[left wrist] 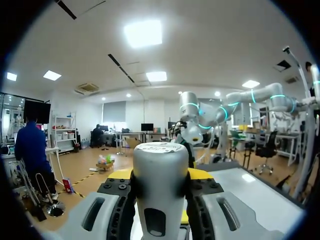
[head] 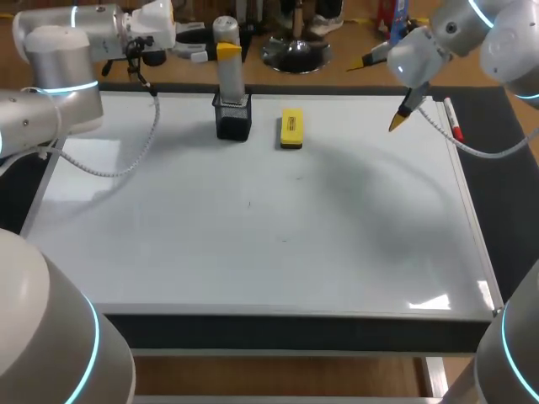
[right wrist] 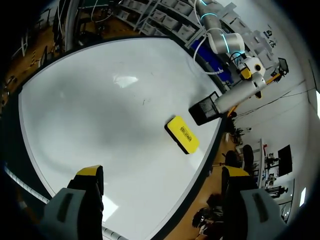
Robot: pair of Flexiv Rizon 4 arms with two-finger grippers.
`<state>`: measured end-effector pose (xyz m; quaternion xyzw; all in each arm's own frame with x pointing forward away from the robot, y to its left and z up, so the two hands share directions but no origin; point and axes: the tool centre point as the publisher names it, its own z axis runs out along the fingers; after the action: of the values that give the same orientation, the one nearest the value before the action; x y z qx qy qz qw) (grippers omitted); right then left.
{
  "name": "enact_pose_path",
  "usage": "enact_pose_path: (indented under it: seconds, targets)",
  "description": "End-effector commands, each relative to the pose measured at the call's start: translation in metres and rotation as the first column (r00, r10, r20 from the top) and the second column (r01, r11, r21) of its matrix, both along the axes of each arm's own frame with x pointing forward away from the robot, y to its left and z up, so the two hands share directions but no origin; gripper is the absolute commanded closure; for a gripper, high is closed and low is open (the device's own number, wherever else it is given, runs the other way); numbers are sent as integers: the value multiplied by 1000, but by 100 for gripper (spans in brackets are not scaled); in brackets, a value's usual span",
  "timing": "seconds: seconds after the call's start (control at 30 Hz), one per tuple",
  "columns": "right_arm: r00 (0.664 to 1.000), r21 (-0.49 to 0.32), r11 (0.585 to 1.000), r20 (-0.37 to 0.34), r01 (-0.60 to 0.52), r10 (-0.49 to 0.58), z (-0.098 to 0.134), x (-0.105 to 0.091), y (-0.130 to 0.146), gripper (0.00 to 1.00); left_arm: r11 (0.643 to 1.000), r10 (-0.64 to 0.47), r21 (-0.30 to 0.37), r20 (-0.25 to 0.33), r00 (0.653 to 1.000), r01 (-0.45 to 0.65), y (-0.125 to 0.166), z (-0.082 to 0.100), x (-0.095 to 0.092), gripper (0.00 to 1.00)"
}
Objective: Pick up the inspection probe, press it on each red-marked spot on the whiteboard one by one, put down the probe, pick up the eraser, and wipe off all the red marks.
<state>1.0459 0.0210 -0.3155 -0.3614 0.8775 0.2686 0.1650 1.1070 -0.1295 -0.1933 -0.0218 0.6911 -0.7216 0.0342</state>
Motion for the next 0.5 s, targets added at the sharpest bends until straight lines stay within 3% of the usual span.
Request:
enact_pose_path:
  seconds: [0.03,0.5]
  targets:
    - [1000,-4,1000,1,-1,1,1,0,-1,0,1000,-14,-9,-1,1000,14,0,-4,3,100]
    - [1000,-4,1000,1,-1,1,1,0,-1,0,998,-62,-25,-24,998,62,0,-17,4,100]
